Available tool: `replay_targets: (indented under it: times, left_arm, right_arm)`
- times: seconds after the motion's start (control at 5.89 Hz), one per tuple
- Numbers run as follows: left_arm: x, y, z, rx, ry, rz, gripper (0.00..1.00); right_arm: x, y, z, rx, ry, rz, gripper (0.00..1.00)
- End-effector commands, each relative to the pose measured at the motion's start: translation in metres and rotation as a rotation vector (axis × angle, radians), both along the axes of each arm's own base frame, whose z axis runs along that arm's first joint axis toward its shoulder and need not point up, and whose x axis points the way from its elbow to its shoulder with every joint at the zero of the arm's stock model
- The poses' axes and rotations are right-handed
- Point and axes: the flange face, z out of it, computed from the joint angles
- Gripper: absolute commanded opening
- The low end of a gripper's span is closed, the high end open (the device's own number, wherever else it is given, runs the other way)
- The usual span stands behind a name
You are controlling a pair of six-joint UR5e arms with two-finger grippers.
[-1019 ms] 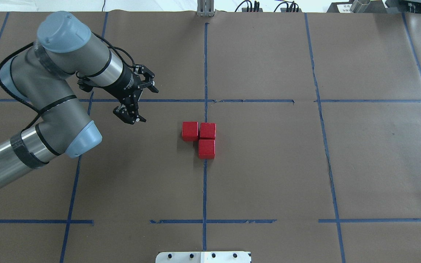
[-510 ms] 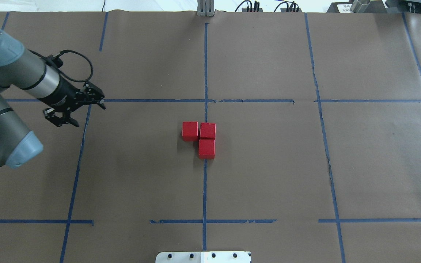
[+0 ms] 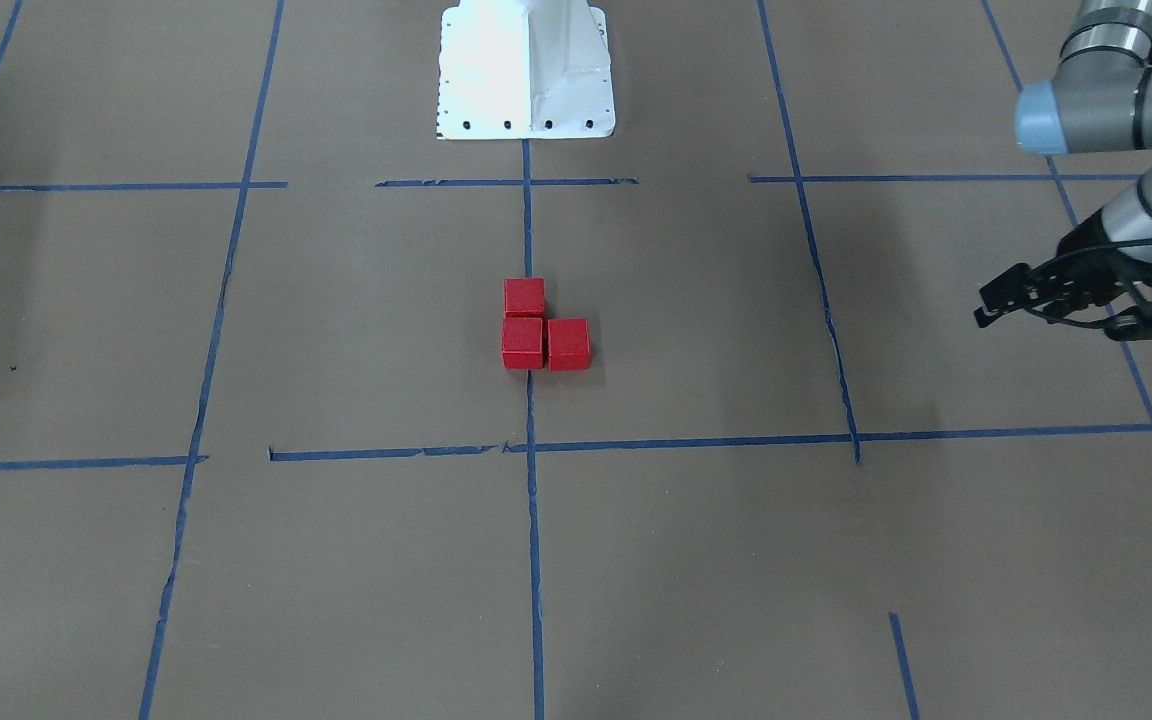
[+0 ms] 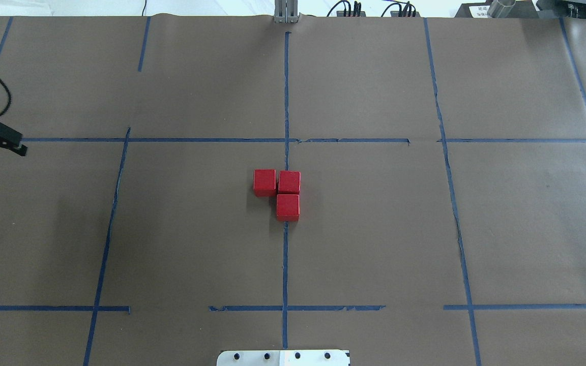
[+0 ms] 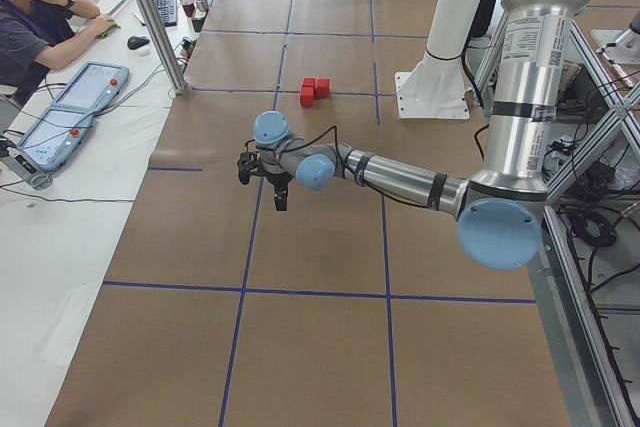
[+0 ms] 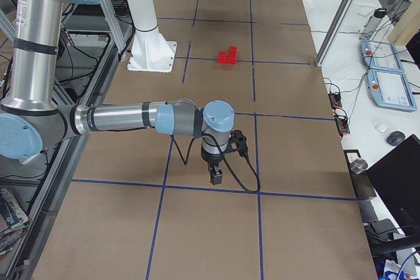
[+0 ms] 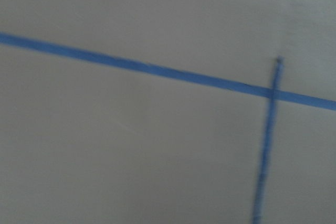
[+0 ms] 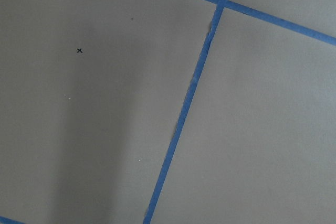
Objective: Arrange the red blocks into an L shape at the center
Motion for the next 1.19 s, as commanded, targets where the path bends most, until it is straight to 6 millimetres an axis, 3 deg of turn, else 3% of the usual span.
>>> replay_targets:
  times: [0.0, 0.17, 0.34, 1.02]
  left_arm:
    - [-0.127, 0.005, 0.046, 0.086, -0.076, 0.130, 1.00]
    - [-0.174, 0.030, 0.070, 0.063, -0.082, 0.111, 1.00]
    - [-0.181, 0.067, 0.106, -0.008, -0.079, 0.100, 1.00]
    - [-0.179, 0.067, 0.096, 0.023, -0.052, 0.101, 1.00]
  right_arm:
    - [0.000, 0.000, 0.000, 0.000, 0.000, 0.000, 1.00]
    - [0.000, 0.000, 0.000, 0.001, 0.000, 0.000, 1.00]
    - [0.000, 0.000, 0.000, 0.001, 0.000, 0.000, 1.00]
    - [0.000, -0.001, -0.002, 0.004, -0.006, 0.000, 1.00]
